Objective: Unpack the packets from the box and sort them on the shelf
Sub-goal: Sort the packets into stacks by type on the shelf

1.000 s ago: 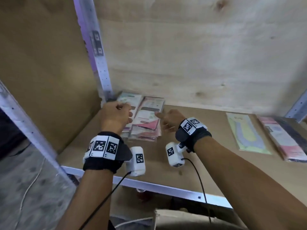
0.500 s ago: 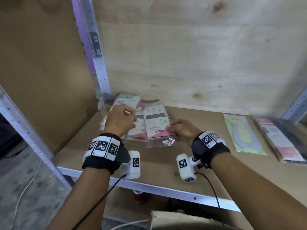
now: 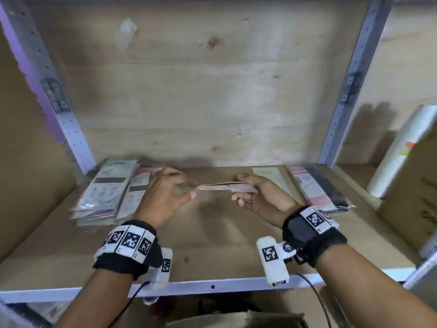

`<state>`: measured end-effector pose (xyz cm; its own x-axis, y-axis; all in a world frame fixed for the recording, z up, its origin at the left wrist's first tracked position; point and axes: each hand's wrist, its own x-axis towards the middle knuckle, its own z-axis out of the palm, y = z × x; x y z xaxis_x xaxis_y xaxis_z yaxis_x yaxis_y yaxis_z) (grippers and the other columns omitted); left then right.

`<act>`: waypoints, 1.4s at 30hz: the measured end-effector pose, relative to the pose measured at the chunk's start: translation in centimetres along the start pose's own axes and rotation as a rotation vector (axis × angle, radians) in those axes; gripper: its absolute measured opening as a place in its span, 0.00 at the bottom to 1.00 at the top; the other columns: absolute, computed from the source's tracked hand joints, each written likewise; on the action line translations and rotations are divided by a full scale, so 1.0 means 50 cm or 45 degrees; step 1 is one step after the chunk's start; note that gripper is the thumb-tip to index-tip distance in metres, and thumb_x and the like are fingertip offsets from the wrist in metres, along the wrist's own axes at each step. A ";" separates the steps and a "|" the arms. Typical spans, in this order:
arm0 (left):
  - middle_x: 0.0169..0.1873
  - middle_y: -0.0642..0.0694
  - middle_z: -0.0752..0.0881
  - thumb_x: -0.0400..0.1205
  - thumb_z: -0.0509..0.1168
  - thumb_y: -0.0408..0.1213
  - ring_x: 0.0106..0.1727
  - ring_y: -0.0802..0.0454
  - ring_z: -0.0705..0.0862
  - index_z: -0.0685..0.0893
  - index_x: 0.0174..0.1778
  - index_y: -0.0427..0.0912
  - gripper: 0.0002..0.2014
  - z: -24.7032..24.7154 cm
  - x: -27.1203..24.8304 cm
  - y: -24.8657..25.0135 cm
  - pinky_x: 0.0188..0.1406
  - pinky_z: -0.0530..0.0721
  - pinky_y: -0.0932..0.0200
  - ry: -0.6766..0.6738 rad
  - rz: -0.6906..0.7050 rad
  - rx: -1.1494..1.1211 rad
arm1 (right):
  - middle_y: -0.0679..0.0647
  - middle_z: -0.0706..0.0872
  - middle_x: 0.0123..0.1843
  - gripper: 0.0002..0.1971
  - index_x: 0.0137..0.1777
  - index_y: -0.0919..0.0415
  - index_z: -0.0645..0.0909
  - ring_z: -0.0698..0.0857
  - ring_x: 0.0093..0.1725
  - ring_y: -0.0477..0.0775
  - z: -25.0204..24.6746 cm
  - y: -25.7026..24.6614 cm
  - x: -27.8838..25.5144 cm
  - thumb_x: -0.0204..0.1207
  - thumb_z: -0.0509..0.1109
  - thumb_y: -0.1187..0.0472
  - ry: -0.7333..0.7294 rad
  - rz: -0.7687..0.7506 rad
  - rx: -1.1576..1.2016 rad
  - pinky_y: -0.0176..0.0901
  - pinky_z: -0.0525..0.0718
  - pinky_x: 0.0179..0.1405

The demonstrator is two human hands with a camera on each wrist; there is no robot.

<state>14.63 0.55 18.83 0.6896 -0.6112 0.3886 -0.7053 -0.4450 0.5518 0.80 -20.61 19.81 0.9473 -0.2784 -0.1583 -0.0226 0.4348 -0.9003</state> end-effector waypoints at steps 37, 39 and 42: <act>0.39 0.44 0.93 0.77 0.77 0.49 0.39 0.51 0.90 0.92 0.47 0.42 0.14 0.139 0.079 0.010 0.43 0.85 0.56 0.404 -0.318 -0.891 | 0.62 0.87 0.67 0.18 0.71 0.67 0.80 0.85 0.69 0.62 -0.164 0.043 -0.022 0.83 0.68 0.67 -0.188 0.055 -0.762 0.57 0.76 0.77; 0.34 0.45 0.93 0.79 0.75 0.53 0.34 0.53 0.89 0.92 0.41 0.43 0.15 0.133 0.072 0.004 0.39 0.83 0.59 0.379 -0.265 -0.769 | 0.62 0.87 0.67 0.18 0.71 0.67 0.81 0.84 0.69 0.62 -0.165 0.045 -0.027 0.82 0.69 0.67 -0.172 0.048 -0.833 0.57 0.74 0.78; 0.27 0.51 0.91 0.82 0.71 0.54 0.27 0.58 0.85 0.90 0.33 0.47 0.17 0.124 0.064 0.005 0.33 0.80 0.60 0.332 -0.204 -0.621 | 0.67 0.86 0.67 0.18 0.71 0.70 0.80 0.82 0.71 0.68 -0.167 0.050 -0.031 0.82 0.69 0.67 -0.158 0.048 -0.880 0.62 0.72 0.79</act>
<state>15.65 -5.57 15.64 0.8428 -0.3520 0.4072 -0.4741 -0.1274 0.8712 -3.38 -26.24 14.41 0.9705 -0.1561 -0.1837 -0.2147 -0.2134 -0.9531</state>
